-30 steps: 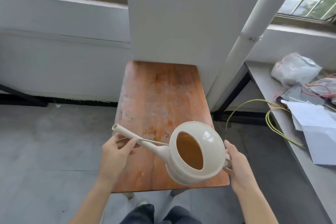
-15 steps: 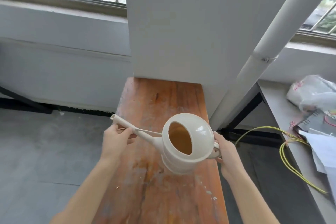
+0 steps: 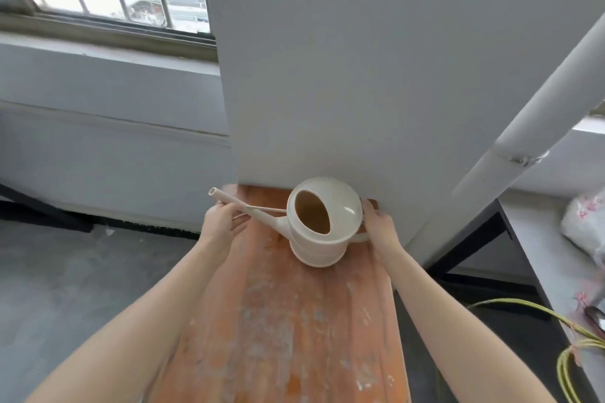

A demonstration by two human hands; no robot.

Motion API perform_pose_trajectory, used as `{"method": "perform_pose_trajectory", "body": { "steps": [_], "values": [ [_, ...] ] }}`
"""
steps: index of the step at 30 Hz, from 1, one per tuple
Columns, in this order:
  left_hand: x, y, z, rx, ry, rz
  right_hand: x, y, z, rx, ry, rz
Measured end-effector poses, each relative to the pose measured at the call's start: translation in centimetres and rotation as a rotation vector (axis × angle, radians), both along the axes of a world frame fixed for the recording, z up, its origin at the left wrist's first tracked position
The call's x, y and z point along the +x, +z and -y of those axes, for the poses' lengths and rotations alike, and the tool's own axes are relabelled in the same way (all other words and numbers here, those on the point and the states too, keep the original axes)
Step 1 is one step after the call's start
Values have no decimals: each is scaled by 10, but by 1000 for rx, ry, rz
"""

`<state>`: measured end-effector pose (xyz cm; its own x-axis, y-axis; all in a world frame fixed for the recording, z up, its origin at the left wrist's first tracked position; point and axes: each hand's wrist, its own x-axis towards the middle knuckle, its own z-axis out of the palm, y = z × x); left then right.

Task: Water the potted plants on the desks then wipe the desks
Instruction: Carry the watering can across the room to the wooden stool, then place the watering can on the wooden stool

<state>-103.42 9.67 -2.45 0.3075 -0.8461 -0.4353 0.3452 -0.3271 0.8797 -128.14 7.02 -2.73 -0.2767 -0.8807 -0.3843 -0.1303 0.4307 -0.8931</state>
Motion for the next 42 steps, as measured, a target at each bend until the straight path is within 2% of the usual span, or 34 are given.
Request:
{"method": "perform_pose_trajectory", "body": {
  "steps": [8,14,18,23,28,35,42],
  "values": [
    [3,-15,37,-49,2,-24,7,-25,51,20,10,1],
    [4,-21,32,-69,-90,63,8,-35,55,-43,-18,-44],
    [7,-27,6,4,-104,217,6,-46,28,-35,-70,-96],
    [9,-48,-62,99,-99,351,12,-47,-50,45,-89,-193],
    [3,-63,-139,148,-4,290,36,-61,-130,65,65,-307],
    [7,-62,-276,129,150,404,76,-74,-234,-116,326,-386],
    [35,-49,-441,283,282,464,113,-94,-350,-287,797,-458]
  ]
}}
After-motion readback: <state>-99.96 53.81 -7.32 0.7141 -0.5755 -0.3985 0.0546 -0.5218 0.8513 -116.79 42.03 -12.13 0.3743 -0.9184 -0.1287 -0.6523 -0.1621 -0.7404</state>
